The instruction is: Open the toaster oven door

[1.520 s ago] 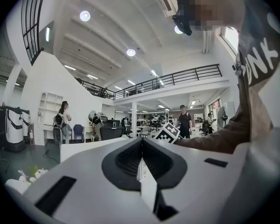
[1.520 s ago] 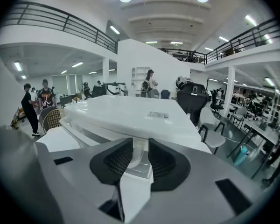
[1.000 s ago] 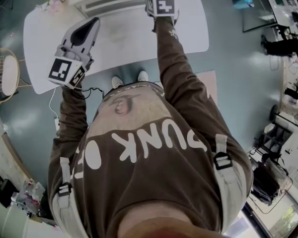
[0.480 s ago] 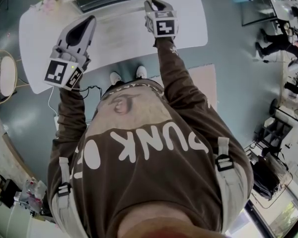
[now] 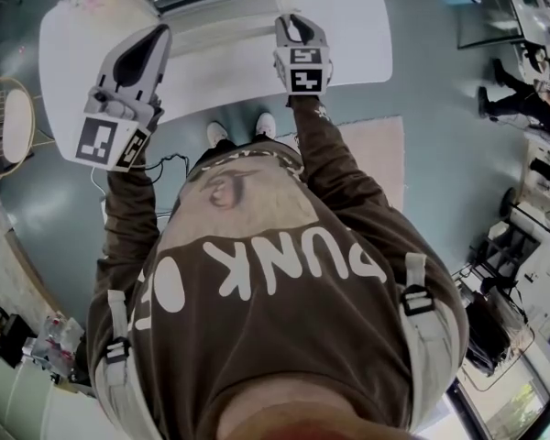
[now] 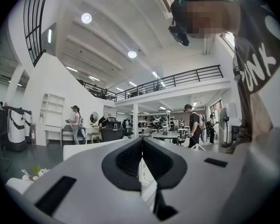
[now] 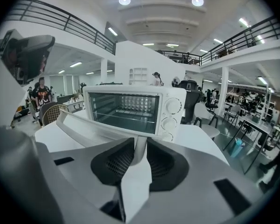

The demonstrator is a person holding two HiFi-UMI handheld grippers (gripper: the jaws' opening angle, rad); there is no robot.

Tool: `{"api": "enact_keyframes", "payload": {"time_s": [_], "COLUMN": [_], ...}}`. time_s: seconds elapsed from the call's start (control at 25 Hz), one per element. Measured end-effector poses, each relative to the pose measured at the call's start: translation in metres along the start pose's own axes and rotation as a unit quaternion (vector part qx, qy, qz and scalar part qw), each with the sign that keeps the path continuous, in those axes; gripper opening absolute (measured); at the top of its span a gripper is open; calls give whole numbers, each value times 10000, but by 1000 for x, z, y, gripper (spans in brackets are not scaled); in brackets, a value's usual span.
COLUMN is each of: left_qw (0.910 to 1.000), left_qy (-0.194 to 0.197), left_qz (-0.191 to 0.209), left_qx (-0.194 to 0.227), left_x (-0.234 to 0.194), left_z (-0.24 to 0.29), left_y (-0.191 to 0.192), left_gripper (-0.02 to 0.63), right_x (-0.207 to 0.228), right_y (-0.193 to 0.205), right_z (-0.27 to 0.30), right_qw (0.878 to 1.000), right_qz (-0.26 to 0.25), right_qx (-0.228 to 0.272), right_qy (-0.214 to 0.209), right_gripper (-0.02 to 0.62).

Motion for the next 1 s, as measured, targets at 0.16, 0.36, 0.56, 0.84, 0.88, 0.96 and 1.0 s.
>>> {"api": "enact_keyframes", "payload": {"time_s": [0.16, 0.36, 0.56, 0.84, 0.88, 0.96, 1.0], "left_qw": [10000, 9999, 9998, 9998, 9998, 9998, 9998], "left_qy": [10, 35, 2, -54, -56, -64, -72], "left_qz": [67, 136, 173, 162, 167, 180, 187], "left_qx": [35, 88, 134, 73, 64, 51, 51], "left_x": [3, 9, 14, 16, 16, 16, 16], "left_z": [1, 2, 0, -1, 0, -1, -2], "left_y": [-6, -13, -22, -21, -20, -20, -20], "left_gripper": [5, 5, 5, 5, 5, 5, 5], "right_x": [-5, -11, -16, -16, -15, -14, -14], "right_y": [23, 48, 77, 140, 147, 157, 161], "right_z": [-8, -13, -19, -1, 3, 10, 13], "right_qw": [9999, 9992, 9987, 9992, 9985, 9968, 9963], "right_qz": [-97, -272, -334, 283, 394, 594, 660], "right_qx": [113, 242, 268, -289, -391, -525, -554], "right_qy": [64, 193, 277, 50, 35, 42, 63], "right_gripper": [95, 97, 98, 94, 94, 94, 92]}}
Point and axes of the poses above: the fingertips, and each gripper's own axes: z forward along the fingers, x to its right, y out of its underside, the point moved 9 cm from there along -z, backward along the fingers, and after that the axes turned 5 degrees about x, right-handed, at the moved point
